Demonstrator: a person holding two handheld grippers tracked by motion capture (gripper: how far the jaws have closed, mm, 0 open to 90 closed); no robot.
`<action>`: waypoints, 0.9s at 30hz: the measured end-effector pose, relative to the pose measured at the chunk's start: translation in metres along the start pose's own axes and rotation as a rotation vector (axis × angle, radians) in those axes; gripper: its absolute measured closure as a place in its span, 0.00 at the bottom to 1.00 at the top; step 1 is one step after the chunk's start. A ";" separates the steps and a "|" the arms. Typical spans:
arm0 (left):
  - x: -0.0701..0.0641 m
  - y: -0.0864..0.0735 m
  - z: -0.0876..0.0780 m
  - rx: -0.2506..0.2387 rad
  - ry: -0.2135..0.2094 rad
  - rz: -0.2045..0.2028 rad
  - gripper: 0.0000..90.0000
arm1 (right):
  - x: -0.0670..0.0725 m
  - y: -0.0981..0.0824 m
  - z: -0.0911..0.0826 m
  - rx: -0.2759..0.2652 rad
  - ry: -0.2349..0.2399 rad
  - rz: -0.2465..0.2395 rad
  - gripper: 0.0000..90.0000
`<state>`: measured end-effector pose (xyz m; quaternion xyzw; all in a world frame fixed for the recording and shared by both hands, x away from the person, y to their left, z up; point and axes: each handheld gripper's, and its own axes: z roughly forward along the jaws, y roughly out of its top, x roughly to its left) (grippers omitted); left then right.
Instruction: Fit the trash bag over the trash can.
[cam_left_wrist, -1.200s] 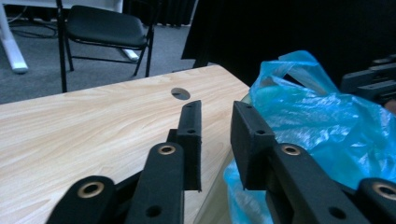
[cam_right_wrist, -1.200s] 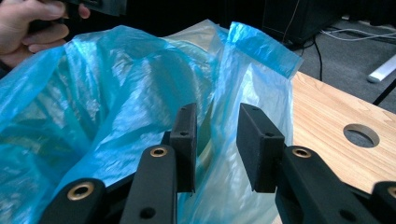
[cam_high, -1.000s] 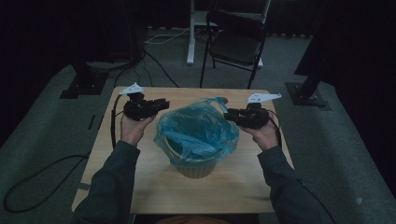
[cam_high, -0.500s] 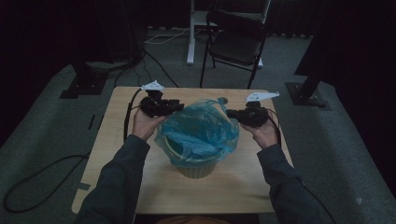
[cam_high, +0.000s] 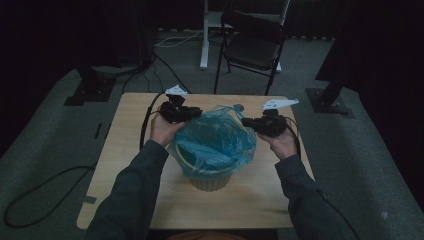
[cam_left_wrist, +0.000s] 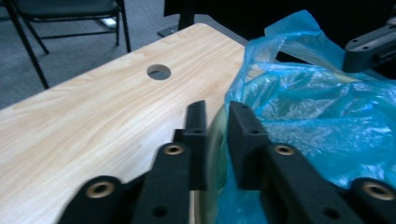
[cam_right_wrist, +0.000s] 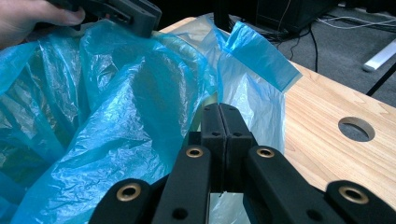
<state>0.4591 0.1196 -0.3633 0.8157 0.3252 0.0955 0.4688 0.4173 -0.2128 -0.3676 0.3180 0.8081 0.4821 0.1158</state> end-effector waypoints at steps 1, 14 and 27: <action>0.001 0.001 -0.002 -0.021 -0.002 -0.005 0.94 | 0.000 0.000 0.000 -0.002 0.000 0.001 1.00; -0.001 0.007 0.001 -0.043 -0.042 0.012 0.75 | 0.000 0.000 0.000 0.000 -0.002 -0.002 1.00; 0.001 0.011 0.013 0.016 -0.031 0.015 0.78 | 0.001 0.000 0.001 0.004 0.001 -0.007 1.00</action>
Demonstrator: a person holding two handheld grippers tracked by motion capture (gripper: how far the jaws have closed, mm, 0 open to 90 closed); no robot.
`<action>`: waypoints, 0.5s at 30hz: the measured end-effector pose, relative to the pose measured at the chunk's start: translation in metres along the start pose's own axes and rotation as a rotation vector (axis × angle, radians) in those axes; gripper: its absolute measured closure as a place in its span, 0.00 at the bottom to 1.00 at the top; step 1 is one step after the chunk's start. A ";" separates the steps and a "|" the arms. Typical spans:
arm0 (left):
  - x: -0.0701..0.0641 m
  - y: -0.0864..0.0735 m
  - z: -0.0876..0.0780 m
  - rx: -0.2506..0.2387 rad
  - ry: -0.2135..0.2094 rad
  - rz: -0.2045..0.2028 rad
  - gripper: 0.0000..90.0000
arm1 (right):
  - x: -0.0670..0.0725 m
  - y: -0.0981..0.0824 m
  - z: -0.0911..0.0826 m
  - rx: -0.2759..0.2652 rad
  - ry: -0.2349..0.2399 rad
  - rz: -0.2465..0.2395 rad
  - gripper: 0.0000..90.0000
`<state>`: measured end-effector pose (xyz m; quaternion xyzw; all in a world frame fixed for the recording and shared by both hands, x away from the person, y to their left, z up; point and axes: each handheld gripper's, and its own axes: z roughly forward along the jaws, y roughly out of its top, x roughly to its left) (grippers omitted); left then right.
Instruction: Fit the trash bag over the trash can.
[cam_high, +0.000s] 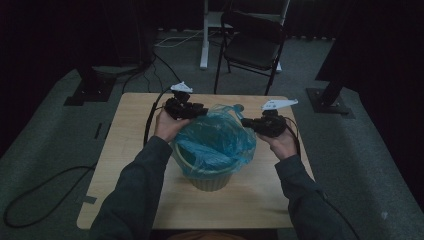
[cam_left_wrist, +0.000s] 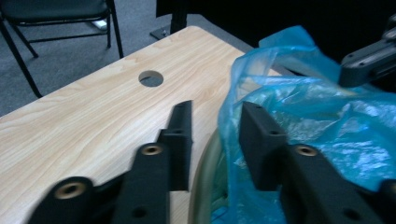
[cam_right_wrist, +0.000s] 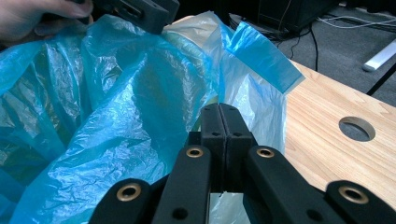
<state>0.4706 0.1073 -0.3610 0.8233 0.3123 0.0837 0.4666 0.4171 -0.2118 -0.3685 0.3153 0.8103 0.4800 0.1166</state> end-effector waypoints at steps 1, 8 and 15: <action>0.002 -0.001 0.001 0.004 -0.008 0.000 0.82 | 0.000 0.000 0.000 0.000 -0.001 0.000 1.00; 0.008 0.000 0.001 -0.010 -0.044 -0.007 1.00 | -0.001 0.001 -0.001 -0.002 -0.005 0.004 1.00; 0.018 -0.001 -0.001 -0.042 -0.019 -0.048 1.00 | -0.002 0.001 -0.001 -0.002 -0.009 0.003 1.00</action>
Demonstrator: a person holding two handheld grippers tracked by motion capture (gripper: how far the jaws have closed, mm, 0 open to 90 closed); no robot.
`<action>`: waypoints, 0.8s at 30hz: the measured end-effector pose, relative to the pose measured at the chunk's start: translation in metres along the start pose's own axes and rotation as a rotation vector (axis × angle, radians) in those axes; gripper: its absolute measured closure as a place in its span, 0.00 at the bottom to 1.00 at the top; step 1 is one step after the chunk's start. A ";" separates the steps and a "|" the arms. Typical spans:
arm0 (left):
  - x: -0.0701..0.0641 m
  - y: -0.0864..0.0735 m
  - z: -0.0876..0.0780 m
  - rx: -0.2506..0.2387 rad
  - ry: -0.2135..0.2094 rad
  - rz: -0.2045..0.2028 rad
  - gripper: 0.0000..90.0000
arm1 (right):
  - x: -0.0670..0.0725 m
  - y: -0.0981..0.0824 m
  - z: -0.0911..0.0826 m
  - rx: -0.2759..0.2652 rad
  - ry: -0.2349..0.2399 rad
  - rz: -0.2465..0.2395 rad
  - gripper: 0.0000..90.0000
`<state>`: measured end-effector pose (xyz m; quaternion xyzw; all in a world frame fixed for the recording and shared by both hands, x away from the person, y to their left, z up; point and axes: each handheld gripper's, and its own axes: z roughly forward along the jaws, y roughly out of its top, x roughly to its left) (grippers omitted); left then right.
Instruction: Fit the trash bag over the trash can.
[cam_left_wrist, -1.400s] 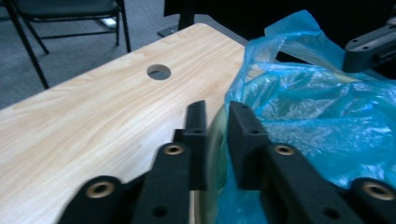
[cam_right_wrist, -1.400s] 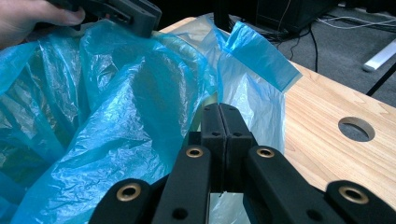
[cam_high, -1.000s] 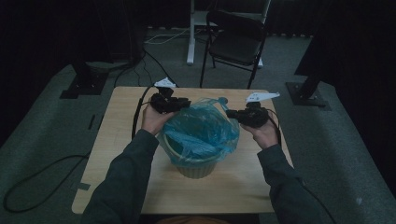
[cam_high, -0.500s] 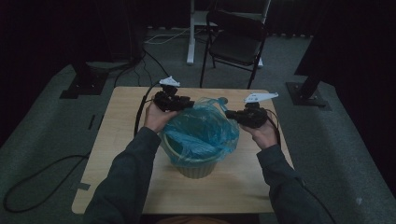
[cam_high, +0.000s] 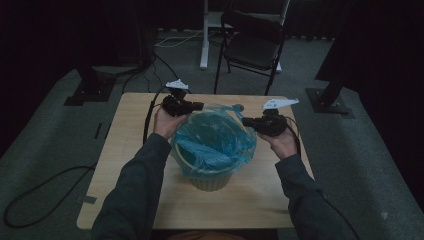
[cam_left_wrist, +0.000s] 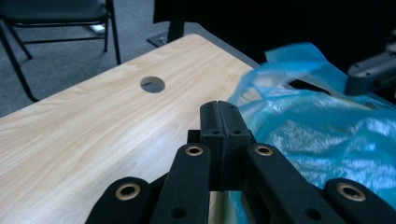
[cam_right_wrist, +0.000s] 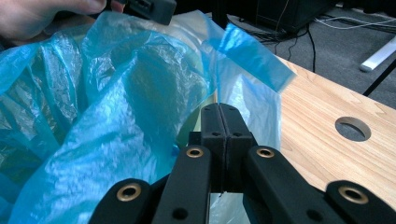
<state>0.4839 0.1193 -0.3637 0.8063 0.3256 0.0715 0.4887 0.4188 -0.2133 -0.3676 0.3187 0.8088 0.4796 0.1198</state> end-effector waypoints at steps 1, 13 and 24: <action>0.002 0.001 0.000 0.004 0.017 0.004 1.00 | 0.000 0.000 0.000 0.002 -0.003 0.004 1.00; 0.032 -0.022 0.024 0.066 -0.072 -0.121 1.00 | -0.006 -0.010 0.009 0.060 -0.021 0.014 1.00; 0.041 -0.049 0.029 0.071 -0.099 -0.182 1.00 | -0.005 -0.029 0.024 0.131 0.006 0.027 1.00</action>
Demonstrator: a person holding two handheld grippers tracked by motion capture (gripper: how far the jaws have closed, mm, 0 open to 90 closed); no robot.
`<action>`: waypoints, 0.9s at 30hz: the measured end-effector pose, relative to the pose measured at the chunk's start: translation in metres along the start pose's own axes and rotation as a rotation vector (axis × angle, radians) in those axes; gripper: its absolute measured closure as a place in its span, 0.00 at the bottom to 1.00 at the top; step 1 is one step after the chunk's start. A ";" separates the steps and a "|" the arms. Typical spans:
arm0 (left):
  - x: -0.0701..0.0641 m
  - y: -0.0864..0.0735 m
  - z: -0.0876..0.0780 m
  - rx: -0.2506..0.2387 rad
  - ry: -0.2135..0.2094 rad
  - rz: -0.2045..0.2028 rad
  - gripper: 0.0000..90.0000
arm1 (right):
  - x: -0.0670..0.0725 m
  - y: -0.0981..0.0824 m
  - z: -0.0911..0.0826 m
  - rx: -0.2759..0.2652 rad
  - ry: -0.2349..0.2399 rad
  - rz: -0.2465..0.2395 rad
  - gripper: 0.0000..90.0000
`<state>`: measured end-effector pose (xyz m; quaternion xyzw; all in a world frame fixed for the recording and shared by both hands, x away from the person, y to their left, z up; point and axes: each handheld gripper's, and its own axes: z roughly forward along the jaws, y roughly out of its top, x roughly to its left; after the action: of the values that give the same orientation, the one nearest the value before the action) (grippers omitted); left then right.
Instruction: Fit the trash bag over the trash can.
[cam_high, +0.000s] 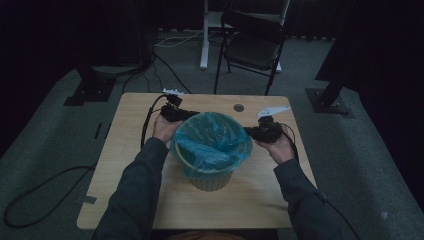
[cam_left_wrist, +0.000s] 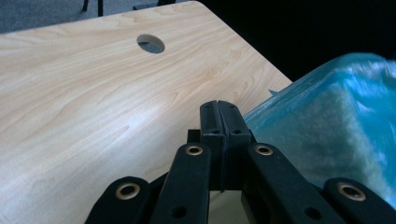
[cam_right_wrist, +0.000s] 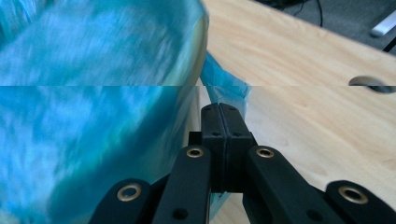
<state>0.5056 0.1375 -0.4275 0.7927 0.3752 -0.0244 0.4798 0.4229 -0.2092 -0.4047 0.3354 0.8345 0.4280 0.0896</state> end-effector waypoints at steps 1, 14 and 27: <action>0.001 -0.002 0.000 0.003 0.003 -0.005 0.99 | 0.001 -0.002 0.004 0.024 0.004 0.001 1.00; 0.000 -0.016 -0.071 -0.167 0.093 -0.041 0.76 | 0.004 -0.006 -0.030 -0.057 -0.052 0.005 0.84; -0.054 -0.044 -0.105 -0.208 0.089 0.083 0.71 | 0.025 -0.014 -0.073 -0.155 -0.048 -0.024 0.75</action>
<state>0.4053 0.2002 -0.3820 0.7539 0.3635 0.0695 0.5428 0.3654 -0.2464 -0.3671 0.3275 0.8003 0.4822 0.1402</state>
